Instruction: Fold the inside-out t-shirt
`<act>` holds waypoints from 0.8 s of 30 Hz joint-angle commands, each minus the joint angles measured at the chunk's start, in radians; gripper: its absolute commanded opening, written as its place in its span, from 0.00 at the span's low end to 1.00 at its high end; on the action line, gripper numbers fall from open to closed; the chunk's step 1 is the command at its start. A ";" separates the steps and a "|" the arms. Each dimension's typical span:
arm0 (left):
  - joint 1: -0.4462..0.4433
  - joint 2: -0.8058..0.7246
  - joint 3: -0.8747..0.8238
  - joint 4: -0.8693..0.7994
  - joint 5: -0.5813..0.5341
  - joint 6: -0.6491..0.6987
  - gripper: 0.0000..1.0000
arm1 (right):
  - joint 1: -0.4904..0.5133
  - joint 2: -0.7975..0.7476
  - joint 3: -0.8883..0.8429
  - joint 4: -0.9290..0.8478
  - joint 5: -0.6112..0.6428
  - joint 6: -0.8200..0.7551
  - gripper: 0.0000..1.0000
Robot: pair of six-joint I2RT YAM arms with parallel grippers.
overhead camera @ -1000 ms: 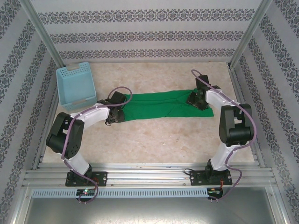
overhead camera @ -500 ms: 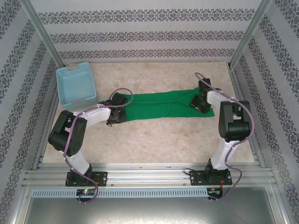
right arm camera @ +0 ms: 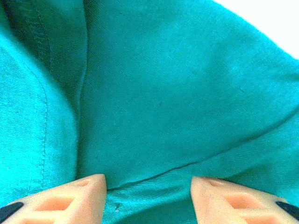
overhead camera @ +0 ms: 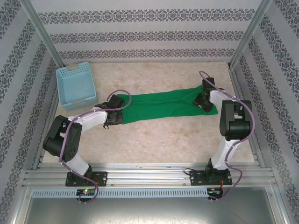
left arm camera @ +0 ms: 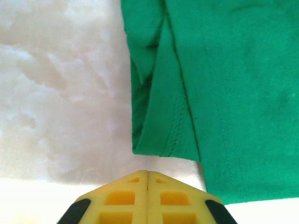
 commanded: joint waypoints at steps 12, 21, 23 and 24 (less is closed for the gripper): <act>-0.068 0.060 0.035 0.025 0.110 -0.053 0.35 | -0.008 0.041 0.000 -0.019 0.031 0.009 0.54; -0.070 0.094 0.046 0.033 0.081 -0.035 0.17 | -0.012 0.042 -0.001 -0.018 0.030 0.012 0.54; -0.070 0.094 0.047 0.037 0.073 -0.032 0.11 | -0.013 0.043 -0.001 -0.018 0.031 0.012 0.54; -0.070 0.092 0.048 0.038 0.069 -0.030 0.09 | -0.013 0.042 -0.002 -0.017 0.032 0.012 0.54</act>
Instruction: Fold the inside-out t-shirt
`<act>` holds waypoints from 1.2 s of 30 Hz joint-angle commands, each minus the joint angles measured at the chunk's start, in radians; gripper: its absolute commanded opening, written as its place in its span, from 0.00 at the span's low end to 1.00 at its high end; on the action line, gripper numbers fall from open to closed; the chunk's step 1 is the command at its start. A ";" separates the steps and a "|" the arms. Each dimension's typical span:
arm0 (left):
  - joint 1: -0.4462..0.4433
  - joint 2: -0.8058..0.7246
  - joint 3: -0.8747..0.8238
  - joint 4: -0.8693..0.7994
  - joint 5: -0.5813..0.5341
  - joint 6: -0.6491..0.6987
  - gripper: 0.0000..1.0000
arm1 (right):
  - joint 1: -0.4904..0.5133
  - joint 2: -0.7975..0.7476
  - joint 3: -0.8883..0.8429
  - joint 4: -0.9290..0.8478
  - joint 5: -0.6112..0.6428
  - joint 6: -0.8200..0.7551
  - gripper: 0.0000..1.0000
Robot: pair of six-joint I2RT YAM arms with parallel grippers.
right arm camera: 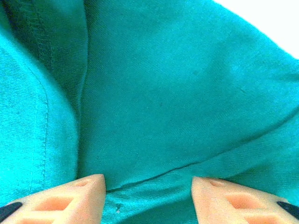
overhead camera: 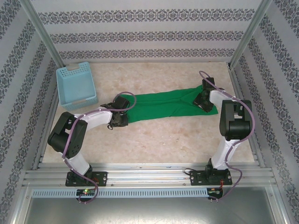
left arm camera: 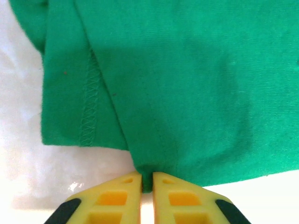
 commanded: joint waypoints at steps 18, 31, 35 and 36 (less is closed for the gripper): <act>0.079 -0.169 -0.090 -0.116 -0.281 0.024 0.00 | -0.030 0.059 0.026 -0.054 0.064 0.023 0.54; 0.087 -0.131 -0.040 -0.159 -0.206 0.044 0.24 | -0.027 -0.079 -0.024 0.001 -0.015 -0.030 0.57; 0.078 -0.215 0.030 -0.207 -0.189 0.039 0.42 | -0.027 -0.211 -0.033 -0.014 0.012 -0.066 0.74; 0.078 -0.224 0.056 -0.197 -0.153 0.038 0.44 | -0.029 -0.213 -0.012 -0.036 0.023 -0.082 0.78</act>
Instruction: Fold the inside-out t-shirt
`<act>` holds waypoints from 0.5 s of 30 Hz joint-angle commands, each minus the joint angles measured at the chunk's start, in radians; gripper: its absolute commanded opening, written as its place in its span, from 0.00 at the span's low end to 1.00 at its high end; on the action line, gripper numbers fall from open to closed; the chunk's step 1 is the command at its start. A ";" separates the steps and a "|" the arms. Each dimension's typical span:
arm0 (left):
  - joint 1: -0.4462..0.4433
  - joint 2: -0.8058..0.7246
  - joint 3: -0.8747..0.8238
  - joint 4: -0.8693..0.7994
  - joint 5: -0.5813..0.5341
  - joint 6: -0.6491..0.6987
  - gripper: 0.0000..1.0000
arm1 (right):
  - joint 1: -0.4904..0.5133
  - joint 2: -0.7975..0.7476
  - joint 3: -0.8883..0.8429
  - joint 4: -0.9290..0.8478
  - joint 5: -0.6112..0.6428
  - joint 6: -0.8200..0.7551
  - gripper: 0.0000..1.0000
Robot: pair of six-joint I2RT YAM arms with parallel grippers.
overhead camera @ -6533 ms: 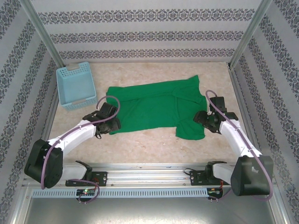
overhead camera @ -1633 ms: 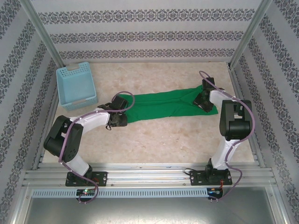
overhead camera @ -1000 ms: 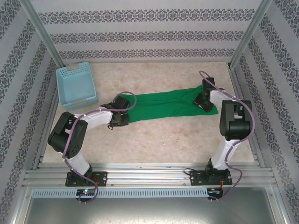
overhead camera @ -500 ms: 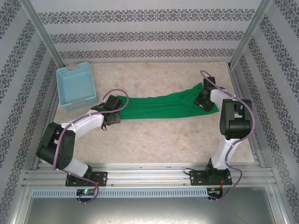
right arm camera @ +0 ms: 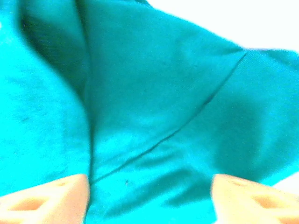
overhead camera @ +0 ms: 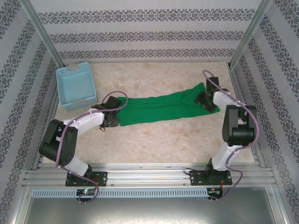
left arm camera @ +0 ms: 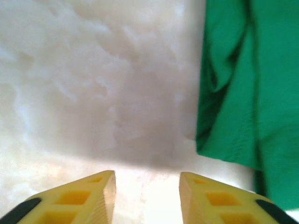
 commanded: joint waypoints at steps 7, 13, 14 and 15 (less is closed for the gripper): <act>0.005 0.116 0.273 0.091 0.192 -0.009 0.58 | -0.014 0.091 0.209 -0.115 0.052 -0.090 0.98; 0.041 0.308 0.365 0.180 0.229 -0.035 0.59 | -0.039 0.239 0.377 -0.212 0.092 -0.128 0.98; 0.054 0.332 0.374 0.182 0.232 -0.041 0.59 | -0.042 0.264 0.405 -0.235 0.093 -0.134 0.98; 0.066 0.357 0.376 0.189 0.238 -0.047 0.58 | -0.044 0.287 0.430 -0.252 0.093 -0.139 0.98</act>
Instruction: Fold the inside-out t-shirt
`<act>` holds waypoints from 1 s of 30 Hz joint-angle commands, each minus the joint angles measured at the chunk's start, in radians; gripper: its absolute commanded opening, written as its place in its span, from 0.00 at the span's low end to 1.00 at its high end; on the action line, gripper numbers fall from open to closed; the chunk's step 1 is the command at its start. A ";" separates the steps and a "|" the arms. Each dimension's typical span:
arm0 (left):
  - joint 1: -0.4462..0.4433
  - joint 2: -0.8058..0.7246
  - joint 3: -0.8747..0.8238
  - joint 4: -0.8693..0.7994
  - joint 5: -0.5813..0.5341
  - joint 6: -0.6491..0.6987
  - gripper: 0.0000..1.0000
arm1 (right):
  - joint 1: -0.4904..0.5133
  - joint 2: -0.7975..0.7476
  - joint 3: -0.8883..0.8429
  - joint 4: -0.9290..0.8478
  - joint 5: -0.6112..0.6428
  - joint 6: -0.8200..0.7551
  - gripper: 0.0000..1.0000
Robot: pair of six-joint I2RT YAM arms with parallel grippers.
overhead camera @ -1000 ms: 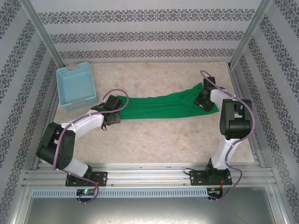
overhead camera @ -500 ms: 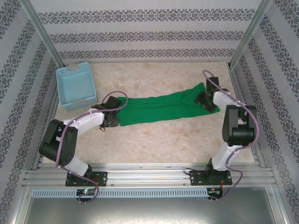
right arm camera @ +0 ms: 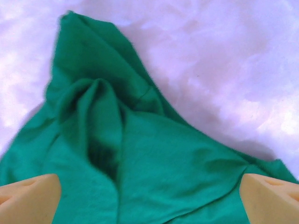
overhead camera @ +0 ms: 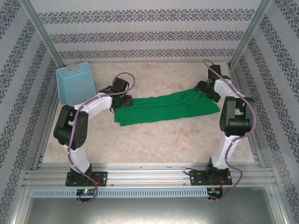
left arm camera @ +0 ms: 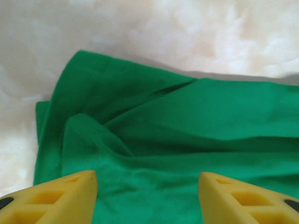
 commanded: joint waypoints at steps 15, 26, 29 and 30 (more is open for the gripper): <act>0.069 0.038 -0.128 0.039 -0.040 -0.036 0.56 | 0.017 0.172 0.155 -0.182 -0.049 -0.094 0.93; 0.068 -0.002 -0.169 0.060 -0.027 -0.055 0.56 | 0.058 0.219 0.144 -0.183 -0.103 -0.100 0.62; 0.068 -0.020 -0.195 0.062 -0.031 -0.058 0.56 | 0.061 0.215 0.133 -0.170 -0.105 -0.100 0.38; 0.066 -0.027 -0.205 0.063 -0.031 -0.060 0.56 | 0.060 0.205 0.125 -0.168 -0.092 -0.096 0.30</act>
